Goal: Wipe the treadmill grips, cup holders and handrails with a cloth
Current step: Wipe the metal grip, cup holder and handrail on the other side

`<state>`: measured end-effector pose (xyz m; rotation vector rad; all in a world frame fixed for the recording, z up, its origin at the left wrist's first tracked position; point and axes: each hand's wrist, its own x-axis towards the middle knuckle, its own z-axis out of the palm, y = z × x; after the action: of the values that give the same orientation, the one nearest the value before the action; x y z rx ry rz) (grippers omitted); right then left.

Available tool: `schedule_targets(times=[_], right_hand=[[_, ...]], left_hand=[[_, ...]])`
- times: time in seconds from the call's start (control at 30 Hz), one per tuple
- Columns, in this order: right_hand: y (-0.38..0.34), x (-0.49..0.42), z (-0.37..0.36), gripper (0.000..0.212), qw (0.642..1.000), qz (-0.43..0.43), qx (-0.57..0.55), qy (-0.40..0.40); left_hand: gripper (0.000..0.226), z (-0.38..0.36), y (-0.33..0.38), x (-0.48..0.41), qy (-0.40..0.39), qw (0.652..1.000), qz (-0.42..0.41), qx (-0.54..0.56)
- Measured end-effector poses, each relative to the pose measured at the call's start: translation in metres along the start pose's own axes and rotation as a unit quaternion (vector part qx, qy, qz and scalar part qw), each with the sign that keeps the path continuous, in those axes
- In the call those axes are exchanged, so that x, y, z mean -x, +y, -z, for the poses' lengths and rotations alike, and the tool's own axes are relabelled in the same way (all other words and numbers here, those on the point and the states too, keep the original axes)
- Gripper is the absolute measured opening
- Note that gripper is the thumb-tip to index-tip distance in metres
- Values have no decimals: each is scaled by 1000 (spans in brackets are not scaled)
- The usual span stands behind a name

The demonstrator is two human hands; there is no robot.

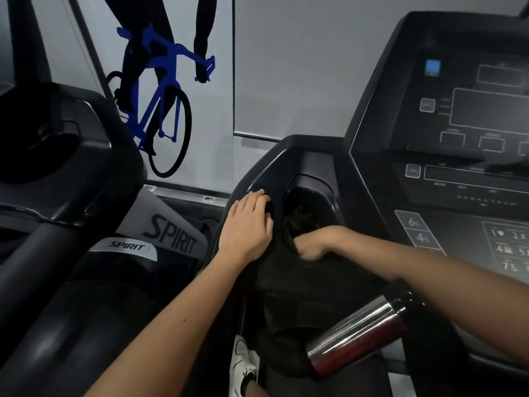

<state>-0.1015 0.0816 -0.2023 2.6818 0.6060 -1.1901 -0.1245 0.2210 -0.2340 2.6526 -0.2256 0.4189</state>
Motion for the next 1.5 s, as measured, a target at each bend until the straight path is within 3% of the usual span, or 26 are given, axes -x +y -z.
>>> schedule_targets(times=[0.2, 0.27, 0.4, 0.5, 0.57, 0.67, 0.83, 0.9, 1.13, 1.27, 1.5], right_hand=[[-12, 2, 10, 40, 980, -57, 154, 112], [-11, 5, 15, 41, 983, -51, 150, 91], [4, 10, 20, 35, 999, -6, 18, 27], [9, 4, 13, 32, 998, 4, -26, 54], [8, -1, 5, 40, 996, -38, -56, 55], [10, -4, -3, 48, 998, -43, 16, 48], [-2, -5, -1, 36, 966, -48, 229, 113], [-7, -5, 5, 36, 961, -41, 250, 114], [8, 0, 20, 37, 999, -2, -31, 29], [9, -1, 14, 29, 994, 13, -92, 65], [9, -4, -4, 44, 985, -23, 136, 107]], left_hand=[[40, 1, -2, -1, -15, 1000, -5, -2], [40, 2, -2, 0, -17, 1000, 0, 9], [40, 1, -3, 1, -12, 1000, 7, 22], [40, 1, -3, 1, -6, 1000, 7, 25], [40, 0, -3, 1, -2, 1000, 7, 26], [40, 0, -3, 1, 4, 1000, 6, 26], [41, 0, -2, 2, -3, 999, 16, 31], [40, 1, -2, 2, -4, 999, 17, 31], [39, 5, 0, 2, 5, 999, 13, 34], [39, 6, -1, 2, 10, 999, 10, 33], [40, 5, 0, 3, 3, 999, 13, 37]])
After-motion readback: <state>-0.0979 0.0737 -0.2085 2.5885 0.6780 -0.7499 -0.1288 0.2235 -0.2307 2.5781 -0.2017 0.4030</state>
